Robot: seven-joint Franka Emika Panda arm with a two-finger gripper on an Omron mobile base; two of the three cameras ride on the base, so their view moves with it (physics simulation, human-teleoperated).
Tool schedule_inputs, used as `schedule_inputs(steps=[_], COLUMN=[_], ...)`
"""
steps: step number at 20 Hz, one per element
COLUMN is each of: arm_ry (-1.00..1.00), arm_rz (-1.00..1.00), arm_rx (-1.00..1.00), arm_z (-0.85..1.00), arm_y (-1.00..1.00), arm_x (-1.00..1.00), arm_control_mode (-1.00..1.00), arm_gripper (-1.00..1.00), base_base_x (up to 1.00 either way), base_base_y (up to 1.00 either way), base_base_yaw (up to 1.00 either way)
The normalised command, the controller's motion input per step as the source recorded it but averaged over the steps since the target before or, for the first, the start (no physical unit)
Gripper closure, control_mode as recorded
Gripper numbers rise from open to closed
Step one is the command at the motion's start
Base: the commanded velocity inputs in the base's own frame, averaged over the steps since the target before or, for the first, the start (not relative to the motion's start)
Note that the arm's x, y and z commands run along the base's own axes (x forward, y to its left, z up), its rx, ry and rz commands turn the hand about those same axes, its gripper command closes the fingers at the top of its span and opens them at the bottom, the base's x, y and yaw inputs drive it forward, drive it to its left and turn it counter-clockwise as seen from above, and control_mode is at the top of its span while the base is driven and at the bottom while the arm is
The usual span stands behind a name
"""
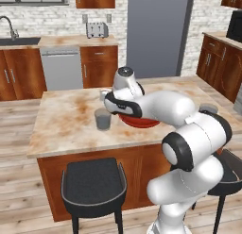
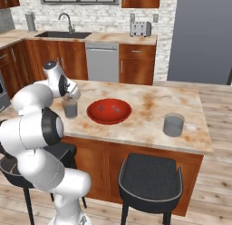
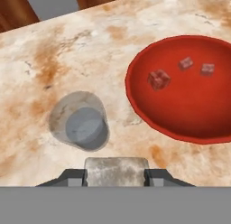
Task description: There are four ice cubes in the ice bowl. Place two ice cubes in each glass of water.
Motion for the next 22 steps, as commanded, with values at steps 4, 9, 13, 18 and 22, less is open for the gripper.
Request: schedule_inputs(steps=[4, 9, 13, 18, 22], arm_ry=[-0.08, 0.0, 0.0, 0.0, 0.0], arm_rz=[0.0, 0.0, 0.0, 0.0, 0.03], arm_rx=[0.04, 0.11, 0.1, 0.07, 0.01], arm_z=[0.02, 0.0, 0.0, -0.01, -0.01], arm_y=[0.4, 0.17, 0.01, 0.0, 0.0], arm_x=[0.08, 0.0, 0.06, 0.0, 0.0], arm_control_mode=[-1.0, -1.0, -1.0, -1.0, -1.0], arm_gripper=[1.0, 1.0, 1.0, 1.0, 1.0], base_base_x=[0.0, 0.0, 0.0, 0.0, 0.0], base_base_y=[0.0, 0.0, 0.0, 0.0, 0.0], base_base_yaw=[0.0, 0.0, 0.0, 0.0, 0.0])
